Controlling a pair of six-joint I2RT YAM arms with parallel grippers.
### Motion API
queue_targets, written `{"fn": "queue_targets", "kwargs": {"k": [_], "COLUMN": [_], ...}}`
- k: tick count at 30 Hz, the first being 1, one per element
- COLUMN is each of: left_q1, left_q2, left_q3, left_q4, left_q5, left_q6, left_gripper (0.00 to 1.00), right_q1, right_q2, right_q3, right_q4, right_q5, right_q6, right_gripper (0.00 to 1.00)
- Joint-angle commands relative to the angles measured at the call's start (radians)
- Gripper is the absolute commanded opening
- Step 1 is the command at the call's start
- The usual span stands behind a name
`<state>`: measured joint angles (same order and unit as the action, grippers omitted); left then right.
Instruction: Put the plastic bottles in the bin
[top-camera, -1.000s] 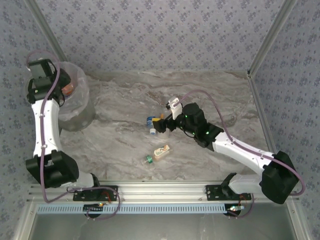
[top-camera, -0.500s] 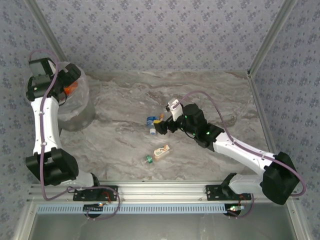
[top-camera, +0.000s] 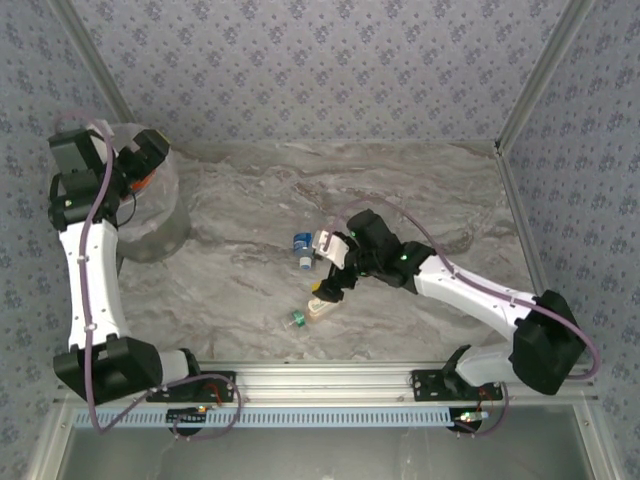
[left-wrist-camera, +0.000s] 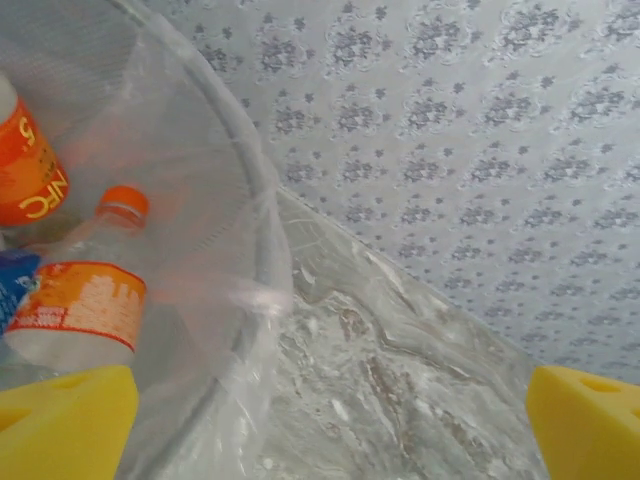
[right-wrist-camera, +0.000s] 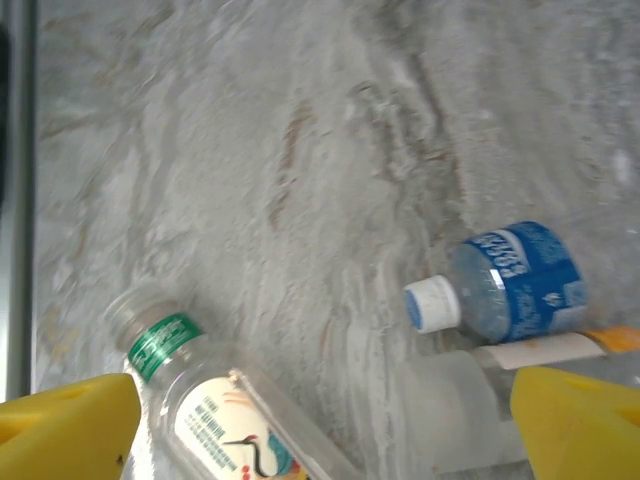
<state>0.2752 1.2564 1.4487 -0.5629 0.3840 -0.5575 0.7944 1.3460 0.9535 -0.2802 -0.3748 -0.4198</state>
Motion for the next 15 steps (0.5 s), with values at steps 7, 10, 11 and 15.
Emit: {"fn": "queue_targets", "kwargs": {"k": [7, 10, 11, 15], "left_q1": [0.005, 0.005, 0.005, 0.005], "left_q2": [-0.165, -0.191, -0.195, -0.199], "left_q3": [-0.175, -0.208, -0.213, -0.217], "left_q4": [0.065, 0.05, 0.041, 0.0], "left_q5": [0.099, 0.081, 0.067, 0.032], "left_q6": [-0.079, -0.064, -0.058, -0.034], "left_gripper": [0.99, 0.99, 0.99, 0.99], "right_q1": [0.024, 0.061, 0.07, 0.097], "right_q2": [0.151, 0.234, 0.26, 0.348], "right_q3": [0.12, 0.178, 0.198, 0.267], "right_q4": [-0.348, -0.433, -0.46, -0.501], "right_q5": [-0.061, 0.026, 0.05, 0.122], "right_q6": [-0.434, -0.547, -0.568, -0.628], "right_gripper": [0.86, 0.85, 0.84, 0.84]}}
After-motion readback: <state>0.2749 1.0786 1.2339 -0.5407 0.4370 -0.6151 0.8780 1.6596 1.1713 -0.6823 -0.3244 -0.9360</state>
